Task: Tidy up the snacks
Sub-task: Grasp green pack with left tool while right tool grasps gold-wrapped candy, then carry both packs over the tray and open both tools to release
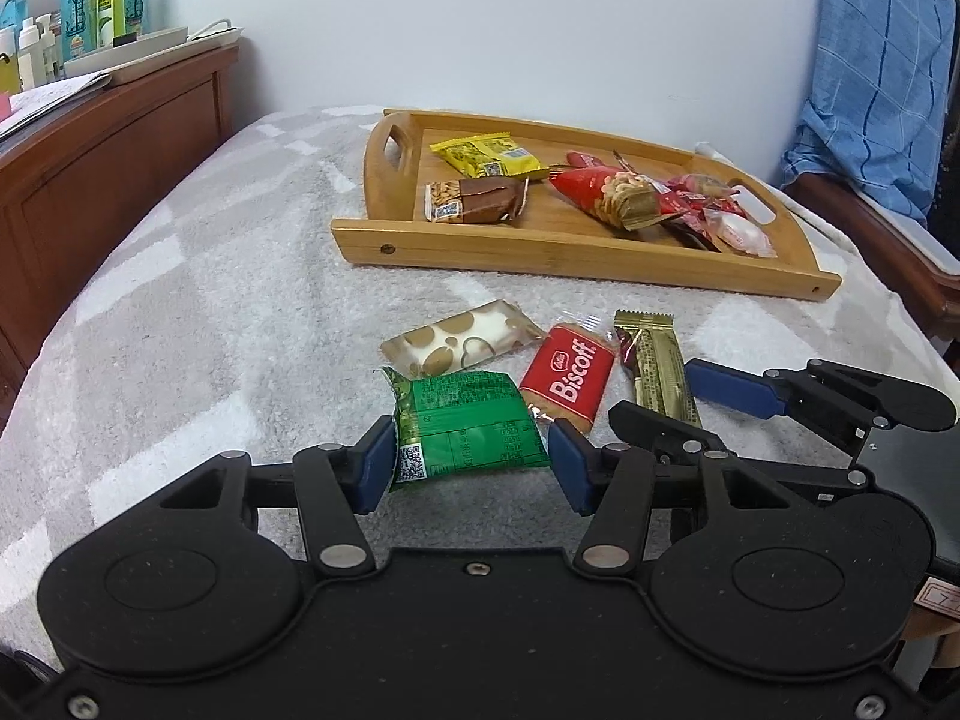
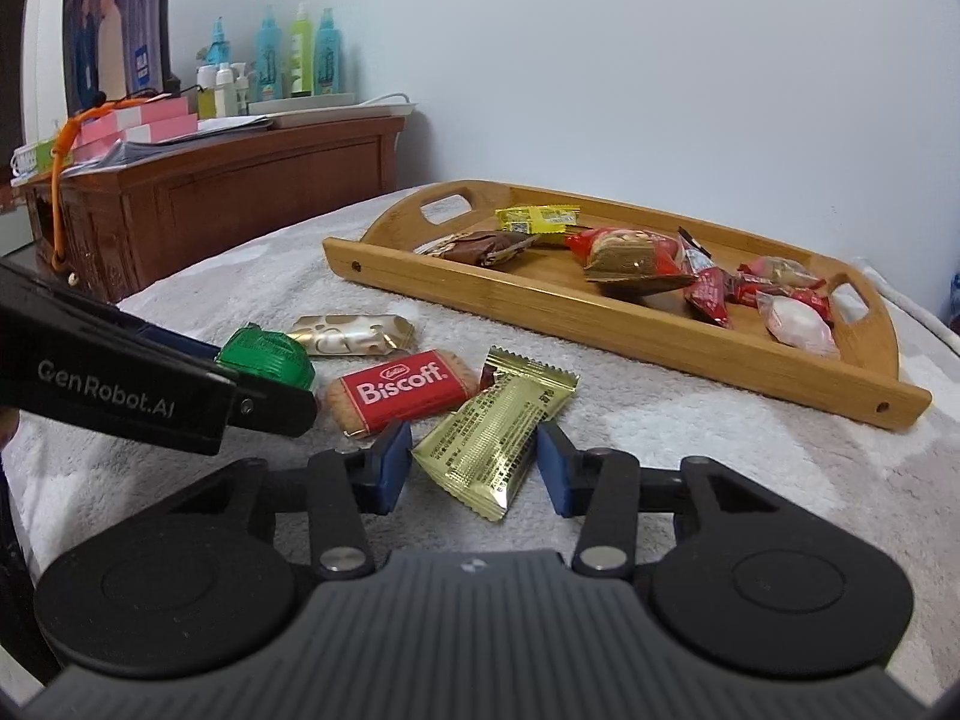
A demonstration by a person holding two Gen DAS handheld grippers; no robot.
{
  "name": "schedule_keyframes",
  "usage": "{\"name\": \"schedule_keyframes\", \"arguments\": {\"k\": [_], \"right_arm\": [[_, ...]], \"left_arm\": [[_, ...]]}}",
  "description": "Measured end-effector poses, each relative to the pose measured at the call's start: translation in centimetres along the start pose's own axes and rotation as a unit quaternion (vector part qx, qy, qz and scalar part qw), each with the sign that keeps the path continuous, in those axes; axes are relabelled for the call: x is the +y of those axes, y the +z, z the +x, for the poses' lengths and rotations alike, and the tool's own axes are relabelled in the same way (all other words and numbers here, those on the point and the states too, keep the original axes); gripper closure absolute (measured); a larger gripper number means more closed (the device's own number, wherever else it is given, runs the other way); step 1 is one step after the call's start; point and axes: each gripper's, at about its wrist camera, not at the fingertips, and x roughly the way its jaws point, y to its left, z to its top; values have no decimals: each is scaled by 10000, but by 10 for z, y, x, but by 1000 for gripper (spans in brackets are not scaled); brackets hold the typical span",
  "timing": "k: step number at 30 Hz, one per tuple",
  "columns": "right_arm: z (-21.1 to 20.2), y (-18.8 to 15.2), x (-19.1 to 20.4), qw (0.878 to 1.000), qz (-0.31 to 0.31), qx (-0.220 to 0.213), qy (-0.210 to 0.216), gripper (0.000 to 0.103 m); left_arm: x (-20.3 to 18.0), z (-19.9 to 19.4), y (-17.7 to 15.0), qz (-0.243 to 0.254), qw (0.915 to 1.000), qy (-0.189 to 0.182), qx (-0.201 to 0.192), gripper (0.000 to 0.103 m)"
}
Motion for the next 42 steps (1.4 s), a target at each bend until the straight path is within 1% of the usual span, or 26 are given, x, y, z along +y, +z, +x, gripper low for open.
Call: {"name": "schedule_keyframes", "arguments": {"k": [9,19,24,30,36,42], "right_arm": [[-11,-1,-4,9995,127,-71,-279,55],[-30,7,-20,9970,379,-309,-594,55],[-40,14,-25,9960,415,-424,-675,55],[-43,30,-37,9943,430,-614,-759,55],[-40,49,-60,9911,710,-756,-829,55],[-32,69,-82,9890,723,-903,-919,55]], "left_arm": [[-10,-7,8,46,9999,-48,-135,51],[-17,-12,17,66,9998,-48,-190,52],[-21,-12,26,85,9998,-8,-174,52],[-31,-9,49,169,9995,37,-249,52],[-40,-2,80,189,9991,41,-378,52],[-56,8,105,374,9980,22,-500,52]]}}
